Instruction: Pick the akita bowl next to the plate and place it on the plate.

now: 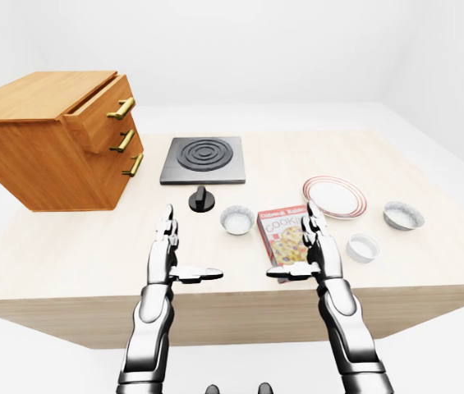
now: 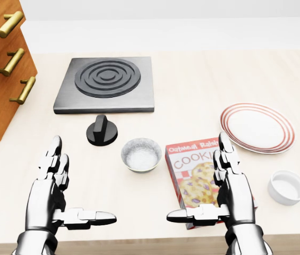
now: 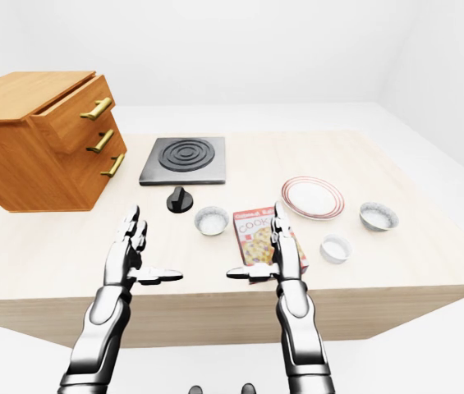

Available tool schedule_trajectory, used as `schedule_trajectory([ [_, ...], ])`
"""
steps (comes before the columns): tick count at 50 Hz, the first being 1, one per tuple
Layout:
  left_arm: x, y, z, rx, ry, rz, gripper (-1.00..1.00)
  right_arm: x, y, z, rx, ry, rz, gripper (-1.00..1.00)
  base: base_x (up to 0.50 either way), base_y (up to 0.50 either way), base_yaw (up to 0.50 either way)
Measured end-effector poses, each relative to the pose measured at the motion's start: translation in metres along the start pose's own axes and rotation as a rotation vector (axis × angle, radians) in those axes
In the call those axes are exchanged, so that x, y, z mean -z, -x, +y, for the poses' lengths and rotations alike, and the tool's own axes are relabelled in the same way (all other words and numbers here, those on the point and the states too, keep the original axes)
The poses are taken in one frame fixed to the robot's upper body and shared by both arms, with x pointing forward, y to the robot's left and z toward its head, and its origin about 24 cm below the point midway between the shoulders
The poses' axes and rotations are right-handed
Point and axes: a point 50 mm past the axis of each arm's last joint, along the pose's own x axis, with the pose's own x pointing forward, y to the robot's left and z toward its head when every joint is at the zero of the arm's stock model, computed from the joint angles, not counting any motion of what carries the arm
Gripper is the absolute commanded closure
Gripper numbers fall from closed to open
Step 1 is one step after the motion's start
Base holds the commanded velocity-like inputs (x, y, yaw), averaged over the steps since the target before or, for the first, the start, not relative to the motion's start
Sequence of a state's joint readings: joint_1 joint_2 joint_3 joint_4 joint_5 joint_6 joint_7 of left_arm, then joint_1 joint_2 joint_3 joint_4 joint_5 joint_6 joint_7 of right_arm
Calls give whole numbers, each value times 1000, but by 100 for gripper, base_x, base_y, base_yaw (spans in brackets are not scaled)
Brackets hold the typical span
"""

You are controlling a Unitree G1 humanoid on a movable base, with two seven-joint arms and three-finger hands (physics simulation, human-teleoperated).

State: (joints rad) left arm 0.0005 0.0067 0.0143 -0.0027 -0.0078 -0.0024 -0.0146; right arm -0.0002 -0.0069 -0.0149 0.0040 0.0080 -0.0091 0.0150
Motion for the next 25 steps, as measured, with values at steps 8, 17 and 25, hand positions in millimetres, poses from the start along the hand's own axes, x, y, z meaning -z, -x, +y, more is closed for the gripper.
schedule_trajectory([
  [8,-1,0,4,0,2,-9,-100,-1,1,-4,0,-2,-12,-100,0,0,0],
  [17,-2,1,6,1,5,-14,-100,-2,1,-6,-1,-8,-20,-100,0,0,0],
  [25,-2,1,6,1,6,-16,-100,-2,1,-6,-2,-14,-22,-100,0,0,0],
])
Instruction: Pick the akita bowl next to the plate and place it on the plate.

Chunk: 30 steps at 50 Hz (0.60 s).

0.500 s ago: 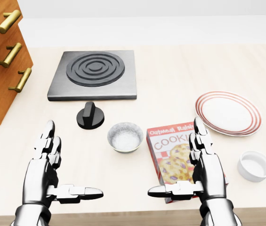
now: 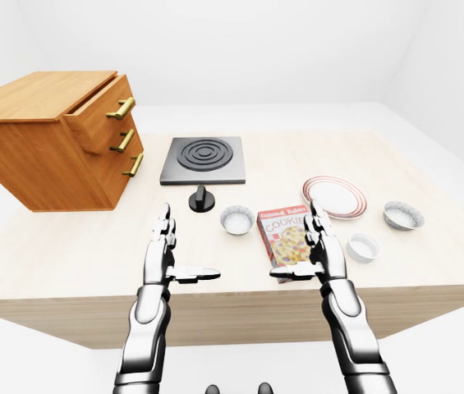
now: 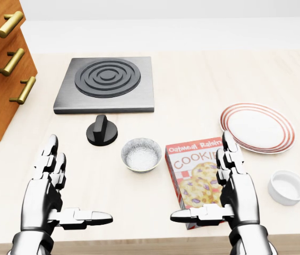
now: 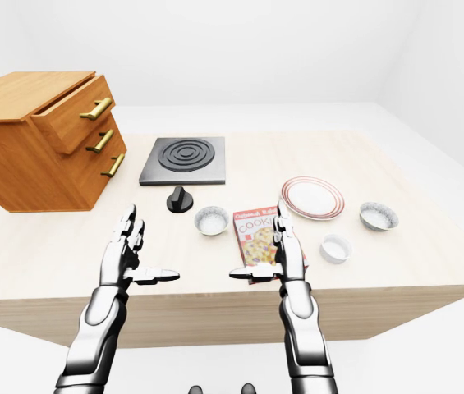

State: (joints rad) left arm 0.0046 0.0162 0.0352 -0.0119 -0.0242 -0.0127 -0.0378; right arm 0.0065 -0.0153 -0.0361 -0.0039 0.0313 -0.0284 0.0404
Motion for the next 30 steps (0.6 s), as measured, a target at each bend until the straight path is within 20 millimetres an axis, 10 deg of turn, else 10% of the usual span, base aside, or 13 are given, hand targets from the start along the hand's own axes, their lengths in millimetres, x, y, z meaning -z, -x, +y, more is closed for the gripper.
schedule_trajectory([
  [30,-2,1,0,2,6,-7,-100,-2,0,-1,-7,-23,-3,-100,0,-15,0],
])
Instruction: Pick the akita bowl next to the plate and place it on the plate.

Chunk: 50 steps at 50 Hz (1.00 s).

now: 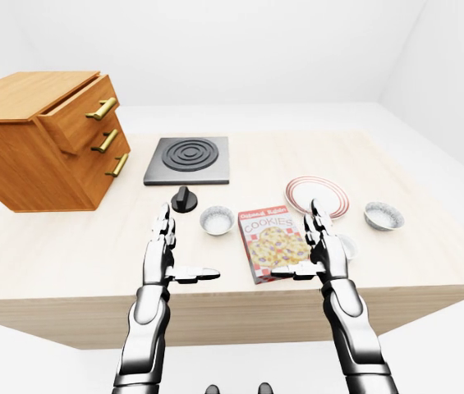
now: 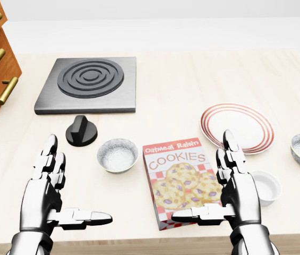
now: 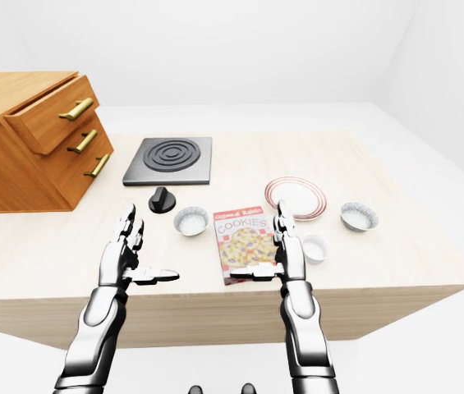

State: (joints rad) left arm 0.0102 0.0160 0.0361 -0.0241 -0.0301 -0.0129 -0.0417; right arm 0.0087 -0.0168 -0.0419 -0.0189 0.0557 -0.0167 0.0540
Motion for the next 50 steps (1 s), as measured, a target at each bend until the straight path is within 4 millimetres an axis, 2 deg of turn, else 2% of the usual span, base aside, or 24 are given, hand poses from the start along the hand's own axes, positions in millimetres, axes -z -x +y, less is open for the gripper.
schedule_trajectory([
  [50,0,1,-1,2,3,-1,-100,0,-1,-2,9,5,0,-100,0,-28,0],
])
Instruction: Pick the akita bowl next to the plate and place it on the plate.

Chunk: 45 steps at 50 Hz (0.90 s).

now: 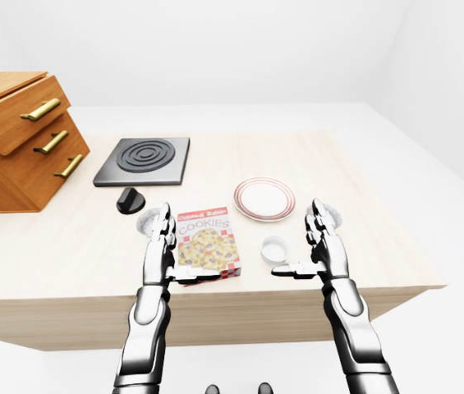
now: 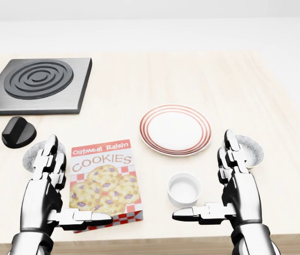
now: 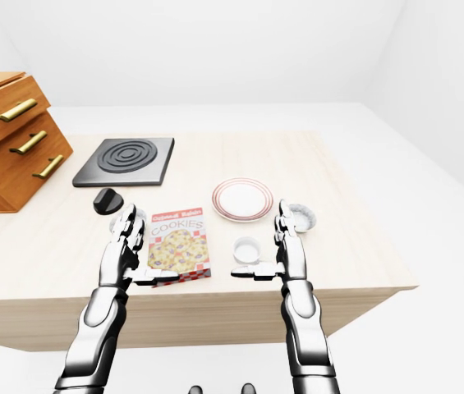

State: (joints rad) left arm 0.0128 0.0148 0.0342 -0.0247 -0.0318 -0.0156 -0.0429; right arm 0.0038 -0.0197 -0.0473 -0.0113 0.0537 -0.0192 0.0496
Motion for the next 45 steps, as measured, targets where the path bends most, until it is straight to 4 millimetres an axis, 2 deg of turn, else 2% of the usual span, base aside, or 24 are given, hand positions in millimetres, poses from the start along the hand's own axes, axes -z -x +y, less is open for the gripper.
schedule_trajectory([
  [13,0,0,0,1,0,0,-100,-1,0,0,2,4,0,-100,0,-25,0],
  [37,0,0,0,0,0,0,-100,1,0,6,-27,50,1,-100,0,0,0],
  [45,0,0,0,0,0,1,-100,0,1,6,-29,55,-8,-100,22,0,0],
])
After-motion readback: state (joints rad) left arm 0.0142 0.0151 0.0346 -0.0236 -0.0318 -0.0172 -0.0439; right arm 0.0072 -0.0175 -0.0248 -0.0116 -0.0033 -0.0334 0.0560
